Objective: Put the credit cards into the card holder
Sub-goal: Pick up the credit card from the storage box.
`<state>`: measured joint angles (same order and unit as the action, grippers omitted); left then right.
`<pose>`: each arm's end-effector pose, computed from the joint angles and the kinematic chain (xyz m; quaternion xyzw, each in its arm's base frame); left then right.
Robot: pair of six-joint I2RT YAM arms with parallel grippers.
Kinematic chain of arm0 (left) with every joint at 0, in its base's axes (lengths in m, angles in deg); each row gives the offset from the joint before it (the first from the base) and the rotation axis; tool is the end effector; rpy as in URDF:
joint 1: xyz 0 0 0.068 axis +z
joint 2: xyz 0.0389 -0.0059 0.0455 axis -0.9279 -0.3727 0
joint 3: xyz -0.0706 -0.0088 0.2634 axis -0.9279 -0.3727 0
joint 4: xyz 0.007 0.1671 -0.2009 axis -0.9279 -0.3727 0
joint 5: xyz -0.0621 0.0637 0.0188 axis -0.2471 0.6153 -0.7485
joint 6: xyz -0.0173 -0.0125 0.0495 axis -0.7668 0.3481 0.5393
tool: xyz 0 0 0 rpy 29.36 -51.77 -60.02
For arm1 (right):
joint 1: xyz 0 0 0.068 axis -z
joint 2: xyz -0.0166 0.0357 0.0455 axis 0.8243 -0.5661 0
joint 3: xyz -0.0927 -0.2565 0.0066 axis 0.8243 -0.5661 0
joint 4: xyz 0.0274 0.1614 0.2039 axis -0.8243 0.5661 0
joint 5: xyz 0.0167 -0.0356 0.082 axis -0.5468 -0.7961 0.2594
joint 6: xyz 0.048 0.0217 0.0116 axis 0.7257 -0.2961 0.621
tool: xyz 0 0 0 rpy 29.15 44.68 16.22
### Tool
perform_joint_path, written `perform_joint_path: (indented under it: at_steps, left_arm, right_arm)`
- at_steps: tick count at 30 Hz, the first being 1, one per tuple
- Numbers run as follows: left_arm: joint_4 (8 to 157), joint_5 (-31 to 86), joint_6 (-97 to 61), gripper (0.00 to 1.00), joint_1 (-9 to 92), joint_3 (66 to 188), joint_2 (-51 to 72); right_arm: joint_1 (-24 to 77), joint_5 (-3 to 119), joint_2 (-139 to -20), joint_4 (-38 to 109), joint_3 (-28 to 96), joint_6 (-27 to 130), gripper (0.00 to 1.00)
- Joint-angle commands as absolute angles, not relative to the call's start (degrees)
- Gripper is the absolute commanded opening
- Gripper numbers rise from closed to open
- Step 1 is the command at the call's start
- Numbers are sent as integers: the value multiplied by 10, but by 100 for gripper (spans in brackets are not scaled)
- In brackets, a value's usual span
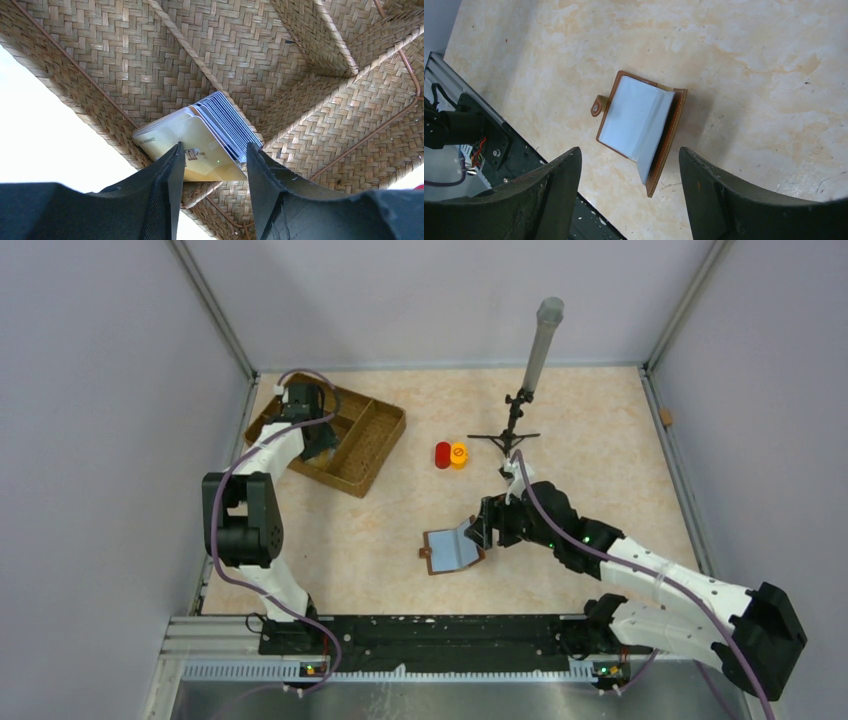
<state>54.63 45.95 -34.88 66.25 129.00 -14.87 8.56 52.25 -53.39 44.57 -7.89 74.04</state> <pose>0.3817 -0.0060 0.2289 -0.2473 0.9113 -0.0013 0.3292 0.1438 0.1560 0.2407 -0.1410 0.8582 0.3190 0.3766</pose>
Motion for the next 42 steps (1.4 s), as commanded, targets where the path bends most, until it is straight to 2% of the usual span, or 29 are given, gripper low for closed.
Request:
perform_joint_path:
  at_steps: [1,18,21,27,35,42]
  left_arm:
    - [575,431,-338,51,662,1314,-147]
    - [579,430,-324,42,661,1315,-131]
    - [579,431,-322,38,662,1314,-126]
    - [580,433,-322,39,662,1308,-114]
    - [578,427,-320,49,661,1308,-115]
    - [566,452,-318,48,662,1311,-120]
  right_arm:
    - [91,533,-540,424,-78,736,70]
    - [92,543,-547,421,-78,736,70]
    - [93,545,-547,421,-77,737,70]
    - [93,547,-547,421,-76,737,70]
    - [93,550,-547,419,-77,738,70]
    - [93,551,-546,419,-80,739,70]
